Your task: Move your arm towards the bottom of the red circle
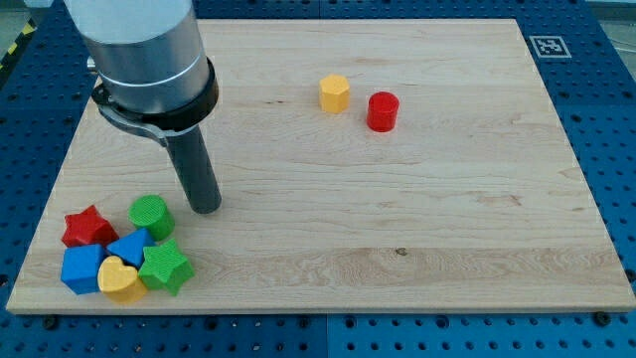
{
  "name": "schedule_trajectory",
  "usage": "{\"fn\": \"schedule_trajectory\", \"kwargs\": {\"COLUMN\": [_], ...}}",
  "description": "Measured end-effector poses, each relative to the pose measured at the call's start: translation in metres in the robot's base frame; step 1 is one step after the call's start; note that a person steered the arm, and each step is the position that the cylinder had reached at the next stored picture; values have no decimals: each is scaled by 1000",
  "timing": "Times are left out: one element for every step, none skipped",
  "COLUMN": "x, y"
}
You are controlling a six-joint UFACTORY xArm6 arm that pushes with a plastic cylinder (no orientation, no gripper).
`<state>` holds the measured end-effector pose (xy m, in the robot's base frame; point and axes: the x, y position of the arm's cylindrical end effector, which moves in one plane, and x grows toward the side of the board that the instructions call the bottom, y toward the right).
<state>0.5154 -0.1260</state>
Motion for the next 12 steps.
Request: {"fn": "schedule_trajectory", "kwargs": {"x": [0, 0, -4, -19, -19, -19, -19, -19, -19, -20, -20, -20], "y": [4, 10, 18, 48, 66, 78, 100, 129, 149, 156, 156, 165]}}
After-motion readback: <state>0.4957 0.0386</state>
